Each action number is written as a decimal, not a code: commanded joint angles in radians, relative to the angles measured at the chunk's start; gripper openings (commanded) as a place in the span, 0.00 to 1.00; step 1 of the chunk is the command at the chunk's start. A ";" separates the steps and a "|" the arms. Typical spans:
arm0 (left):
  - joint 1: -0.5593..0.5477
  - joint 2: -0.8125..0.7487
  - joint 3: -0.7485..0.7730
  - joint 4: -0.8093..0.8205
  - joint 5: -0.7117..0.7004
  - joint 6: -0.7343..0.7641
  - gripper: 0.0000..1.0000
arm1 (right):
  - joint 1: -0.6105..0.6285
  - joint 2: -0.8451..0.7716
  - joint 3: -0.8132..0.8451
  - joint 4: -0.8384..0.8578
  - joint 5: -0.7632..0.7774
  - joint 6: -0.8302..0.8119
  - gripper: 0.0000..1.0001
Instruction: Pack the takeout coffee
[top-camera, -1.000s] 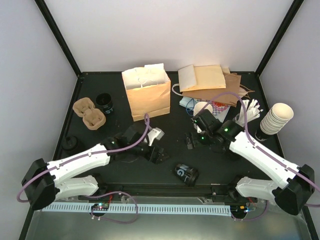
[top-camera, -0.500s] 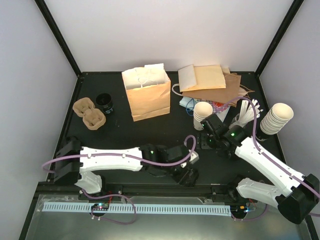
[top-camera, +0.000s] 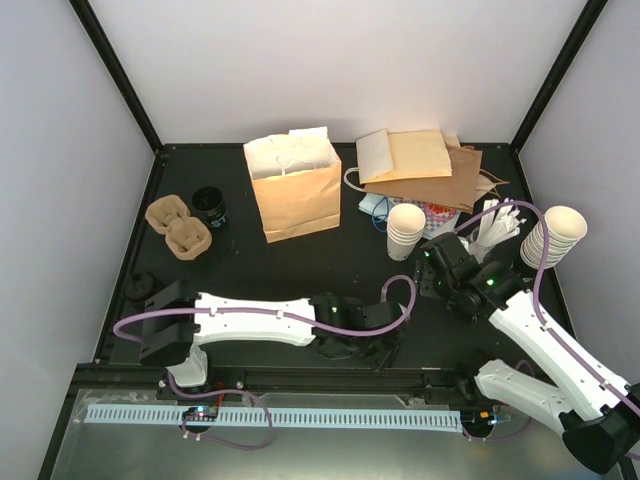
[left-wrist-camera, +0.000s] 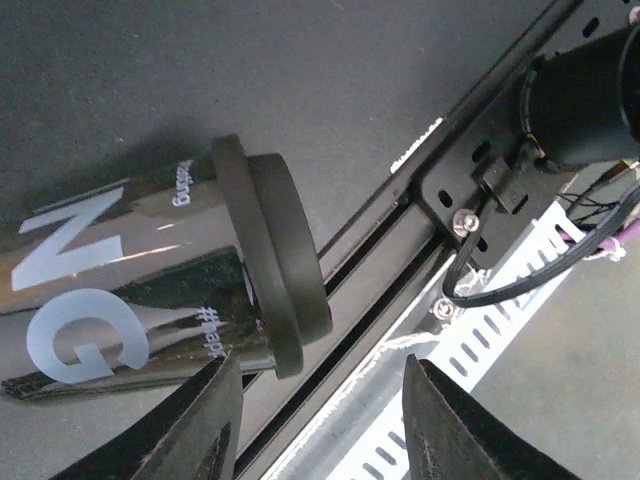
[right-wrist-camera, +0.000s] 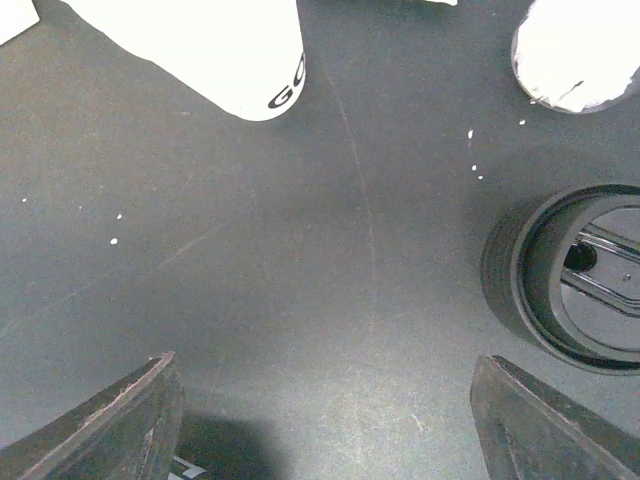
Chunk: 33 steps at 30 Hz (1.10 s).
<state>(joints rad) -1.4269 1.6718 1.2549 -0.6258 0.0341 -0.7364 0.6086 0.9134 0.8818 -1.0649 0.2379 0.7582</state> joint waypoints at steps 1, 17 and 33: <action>0.016 0.048 0.082 -0.086 -0.046 -0.050 0.45 | -0.011 -0.009 0.012 -0.008 0.053 0.015 0.81; 0.045 0.144 0.138 -0.149 -0.017 -0.061 0.21 | -0.036 -0.020 0.008 0.013 0.046 -0.004 0.81; 0.097 0.042 0.017 0.080 0.022 0.071 0.14 | -0.042 0.082 -0.003 -0.086 -0.070 -0.008 0.82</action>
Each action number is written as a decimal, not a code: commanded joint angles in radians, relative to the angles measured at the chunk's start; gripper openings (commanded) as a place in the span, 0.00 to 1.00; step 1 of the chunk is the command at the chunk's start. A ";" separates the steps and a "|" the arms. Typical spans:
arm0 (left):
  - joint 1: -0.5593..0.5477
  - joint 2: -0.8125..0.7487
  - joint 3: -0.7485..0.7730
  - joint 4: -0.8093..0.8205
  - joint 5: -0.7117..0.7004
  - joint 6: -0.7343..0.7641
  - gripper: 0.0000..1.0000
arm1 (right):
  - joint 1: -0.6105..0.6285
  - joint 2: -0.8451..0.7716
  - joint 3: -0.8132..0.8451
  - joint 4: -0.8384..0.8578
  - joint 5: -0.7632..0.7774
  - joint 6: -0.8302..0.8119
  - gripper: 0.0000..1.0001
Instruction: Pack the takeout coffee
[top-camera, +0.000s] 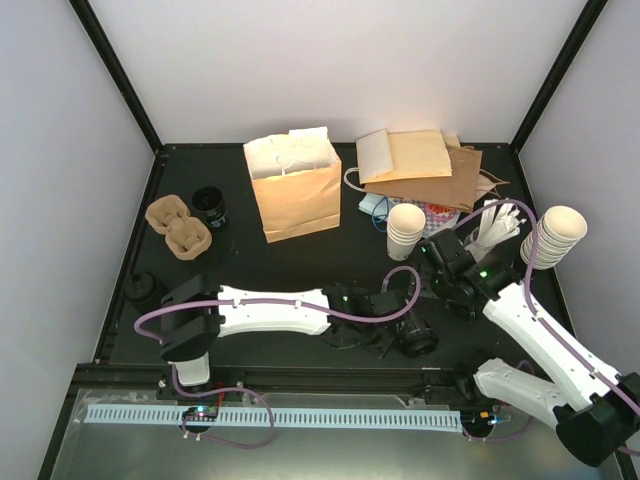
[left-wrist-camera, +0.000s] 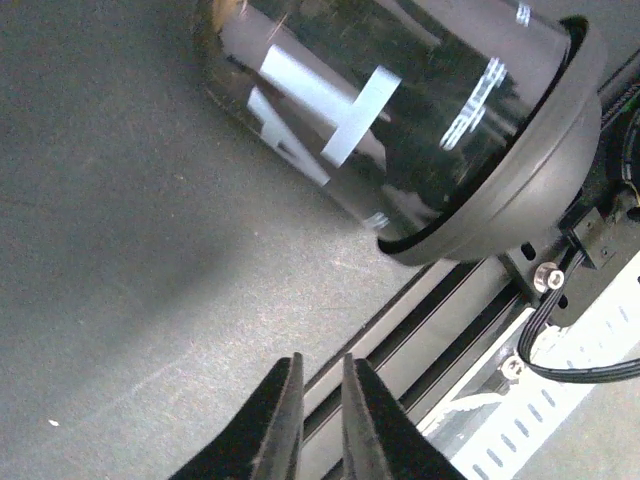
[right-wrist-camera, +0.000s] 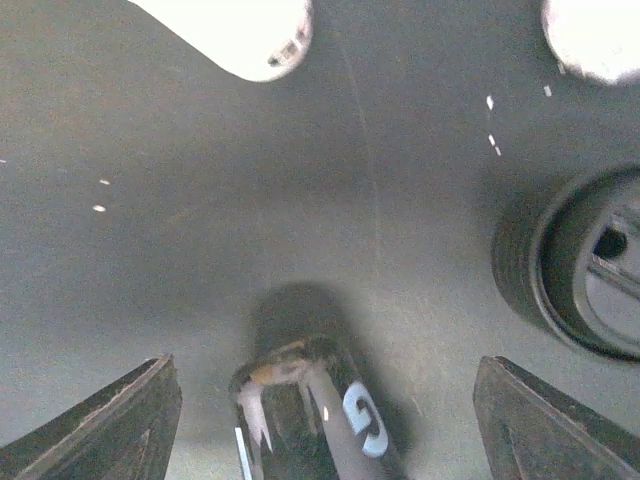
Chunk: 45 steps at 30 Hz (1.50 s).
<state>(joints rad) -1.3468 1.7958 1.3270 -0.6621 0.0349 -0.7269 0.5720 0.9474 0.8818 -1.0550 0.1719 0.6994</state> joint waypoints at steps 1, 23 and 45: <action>0.023 -0.101 -0.078 0.151 0.022 0.073 0.17 | -0.006 0.062 -0.014 -0.110 -0.007 0.071 0.81; 0.069 -0.227 -0.299 0.454 0.105 0.219 0.52 | -0.004 0.041 -0.266 0.047 -0.319 0.001 0.82; 0.017 -0.172 -0.338 0.575 0.111 0.480 0.97 | -0.002 0.170 -0.231 0.130 -0.442 0.025 0.78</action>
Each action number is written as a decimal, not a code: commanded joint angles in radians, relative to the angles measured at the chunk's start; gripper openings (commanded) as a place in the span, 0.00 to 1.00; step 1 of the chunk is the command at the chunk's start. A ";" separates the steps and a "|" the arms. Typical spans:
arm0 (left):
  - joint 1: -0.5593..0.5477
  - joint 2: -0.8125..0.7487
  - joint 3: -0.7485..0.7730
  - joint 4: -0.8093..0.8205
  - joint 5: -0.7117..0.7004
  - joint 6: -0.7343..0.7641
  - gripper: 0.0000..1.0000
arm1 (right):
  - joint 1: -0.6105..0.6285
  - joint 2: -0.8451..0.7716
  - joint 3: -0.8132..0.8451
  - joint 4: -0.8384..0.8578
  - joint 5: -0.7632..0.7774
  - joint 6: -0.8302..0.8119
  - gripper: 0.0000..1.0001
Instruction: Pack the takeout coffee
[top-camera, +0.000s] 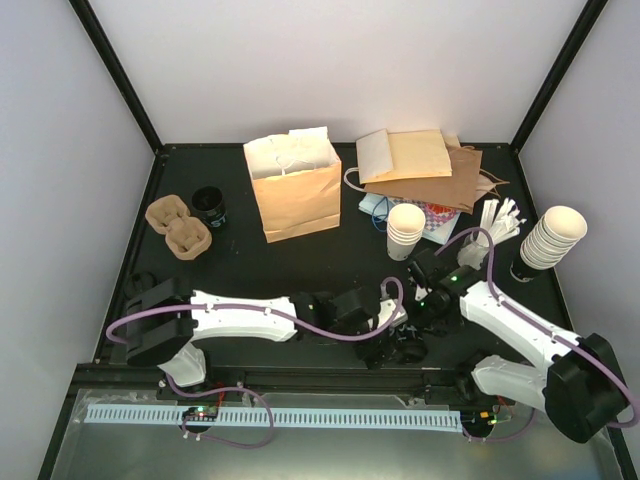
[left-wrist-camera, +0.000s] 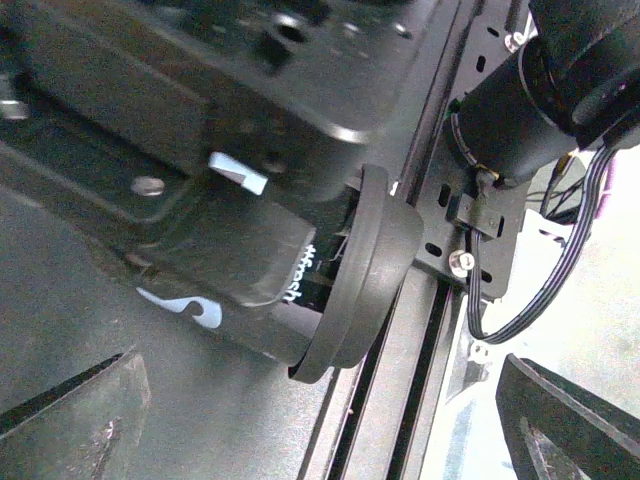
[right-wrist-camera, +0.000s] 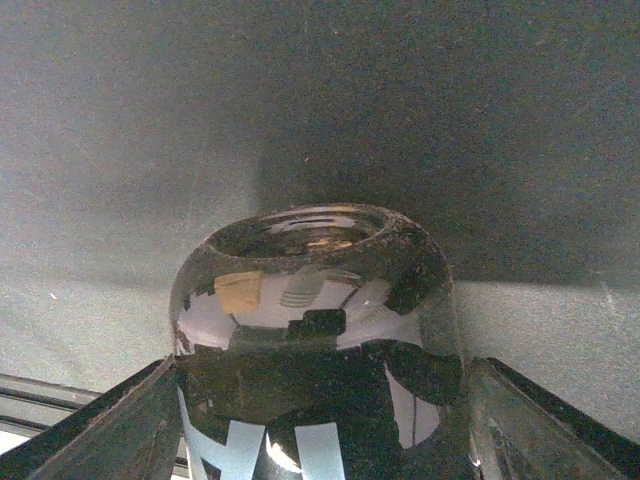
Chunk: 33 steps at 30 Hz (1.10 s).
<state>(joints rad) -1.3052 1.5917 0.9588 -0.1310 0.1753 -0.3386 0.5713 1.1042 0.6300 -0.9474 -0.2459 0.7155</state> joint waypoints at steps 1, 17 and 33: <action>-0.034 0.038 0.038 0.043 -0.037 0.103 0.97 | -0.003 0.016 0.022 0.024 -0.026 0.009 0.78; -0.066 0.135 0.103 -0.013 -0.135 0.068 0.64 | -0.004 0.040 0.049 0.027 -0.033 0.012 0.78; -0.066 0.092 0.074 -0.042 -0.244 0.003 0.35 | -0.004 0.000 0.111 -0.031 0.022 0.028 0.80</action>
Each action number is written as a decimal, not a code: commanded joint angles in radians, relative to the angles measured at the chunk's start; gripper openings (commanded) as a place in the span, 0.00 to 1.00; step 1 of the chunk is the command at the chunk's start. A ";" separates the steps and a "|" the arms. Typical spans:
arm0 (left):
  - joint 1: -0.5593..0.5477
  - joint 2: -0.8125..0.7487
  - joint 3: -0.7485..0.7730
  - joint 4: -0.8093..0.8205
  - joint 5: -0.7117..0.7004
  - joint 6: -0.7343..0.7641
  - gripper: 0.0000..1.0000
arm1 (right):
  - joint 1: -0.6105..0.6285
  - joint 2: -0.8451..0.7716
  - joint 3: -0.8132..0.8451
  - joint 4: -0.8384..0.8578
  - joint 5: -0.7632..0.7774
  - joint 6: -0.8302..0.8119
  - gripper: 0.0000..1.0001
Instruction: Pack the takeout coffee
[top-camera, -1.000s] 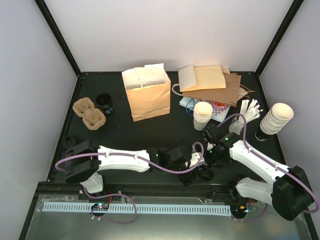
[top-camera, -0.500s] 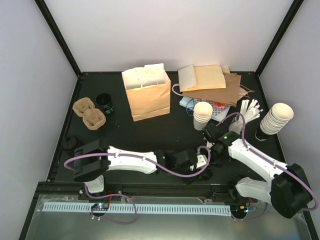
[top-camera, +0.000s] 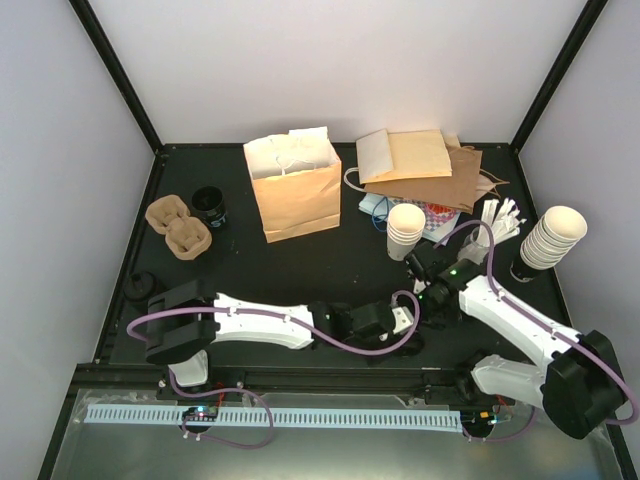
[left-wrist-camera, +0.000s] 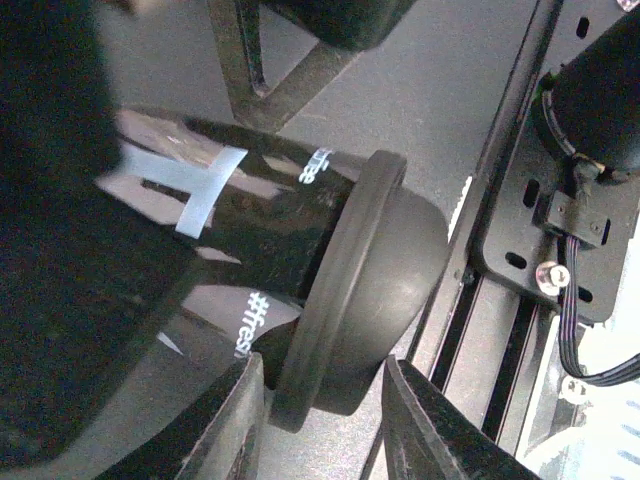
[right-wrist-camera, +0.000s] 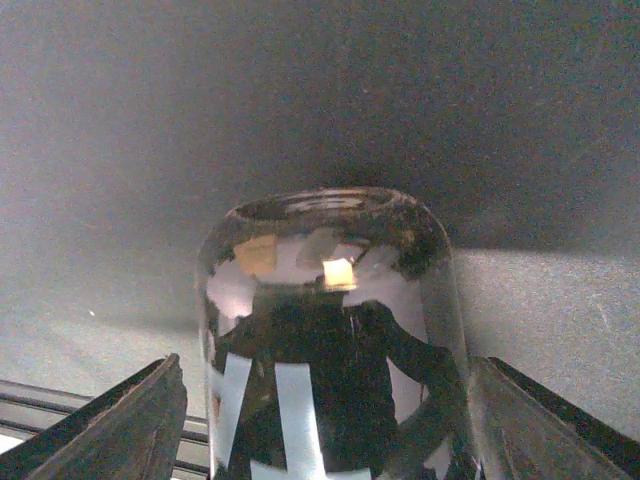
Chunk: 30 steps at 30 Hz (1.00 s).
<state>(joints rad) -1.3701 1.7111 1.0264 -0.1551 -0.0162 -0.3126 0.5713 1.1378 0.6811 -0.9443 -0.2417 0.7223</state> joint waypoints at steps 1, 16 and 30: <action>0.000 -0.032 0.005 -0.020 -0.055 -0.028 0.35 | -0.004 -0.038 0.076 -0.046 0.034 0.019 0.80; 0.054 -0.169 -0.044 -0.030 0.054 -0.043 0.53 | -0.013 -0.048 0.267 -0.134 0.240 -0.128 0.85; -0.021 -0.032 0.005 0.015 0.004 0.042 0.85 | -0.013 0.003 0.038 0.008 0.011 -0.142 0.84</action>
<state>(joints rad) -1.3720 1.6344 0.9836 -0.1638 0.0086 -0.3038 0.5644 1.1439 0.7628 -0.9951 -0.1547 0.5919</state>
